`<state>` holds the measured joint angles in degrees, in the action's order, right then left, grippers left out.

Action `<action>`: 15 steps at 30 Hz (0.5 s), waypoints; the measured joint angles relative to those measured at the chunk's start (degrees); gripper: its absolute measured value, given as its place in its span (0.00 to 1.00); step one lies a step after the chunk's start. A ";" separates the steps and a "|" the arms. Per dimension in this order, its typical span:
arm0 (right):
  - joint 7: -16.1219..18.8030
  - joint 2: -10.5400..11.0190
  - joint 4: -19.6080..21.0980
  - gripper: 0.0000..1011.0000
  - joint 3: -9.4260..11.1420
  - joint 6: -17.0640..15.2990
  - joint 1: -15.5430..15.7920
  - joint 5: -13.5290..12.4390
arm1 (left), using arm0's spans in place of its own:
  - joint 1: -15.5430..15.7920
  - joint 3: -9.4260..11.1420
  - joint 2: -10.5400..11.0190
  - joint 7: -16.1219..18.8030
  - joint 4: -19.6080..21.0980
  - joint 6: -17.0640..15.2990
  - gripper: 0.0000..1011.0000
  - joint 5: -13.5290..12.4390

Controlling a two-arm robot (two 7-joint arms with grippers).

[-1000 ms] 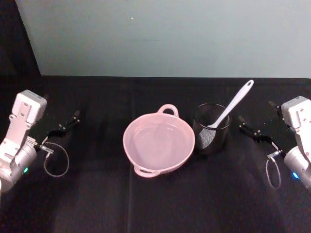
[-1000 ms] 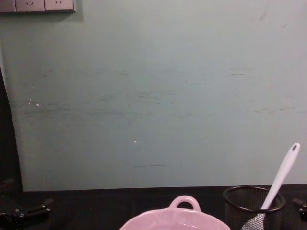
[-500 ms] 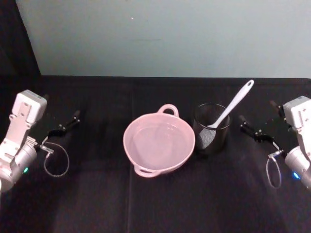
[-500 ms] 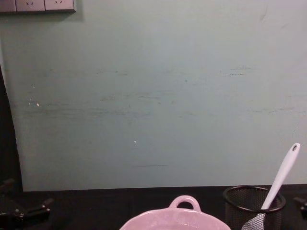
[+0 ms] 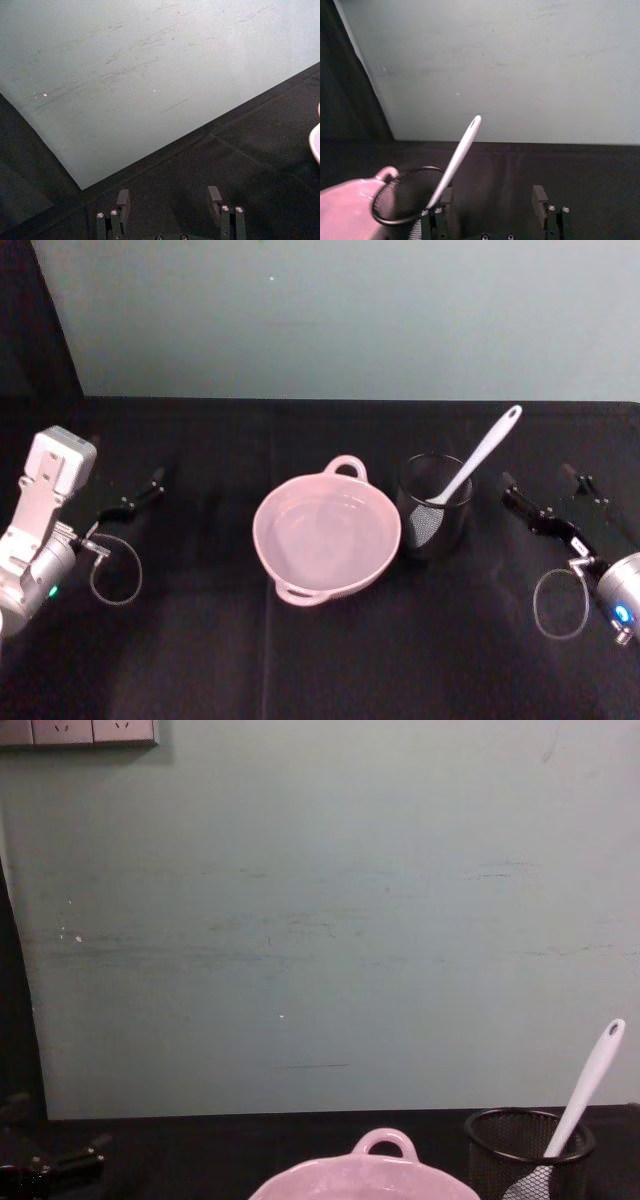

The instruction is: Use the one hand to pick up the spoon and stir the clear water in the bowl.

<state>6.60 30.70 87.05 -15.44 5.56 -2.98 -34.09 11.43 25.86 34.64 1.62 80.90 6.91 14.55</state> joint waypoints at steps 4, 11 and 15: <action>4.77 -1.88 -0.23 0.99 2.22 -1.78 0.27 -6.86 | 0.00 0.00 0.00 0.00 0.00 0.00 1.00 0.00; 10.16 -4.95 -4.12 0.99 3.58 -3.78 -2.40 -12.54 | 0.00 0.00 0.00 0.00 0.00 0.00 1.00 0.00; 13.26 -7.24 -7.66 0.99 4.04 -5.09 -5.22 -15.70 | 0.00 0.00 0.00 0.00 0.00 0.00 1.00 0.00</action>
<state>19.86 23.46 79.39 -11.40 0.46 -8.20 -49.79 11.43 25.86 34.65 1.62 80.90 6.91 14.55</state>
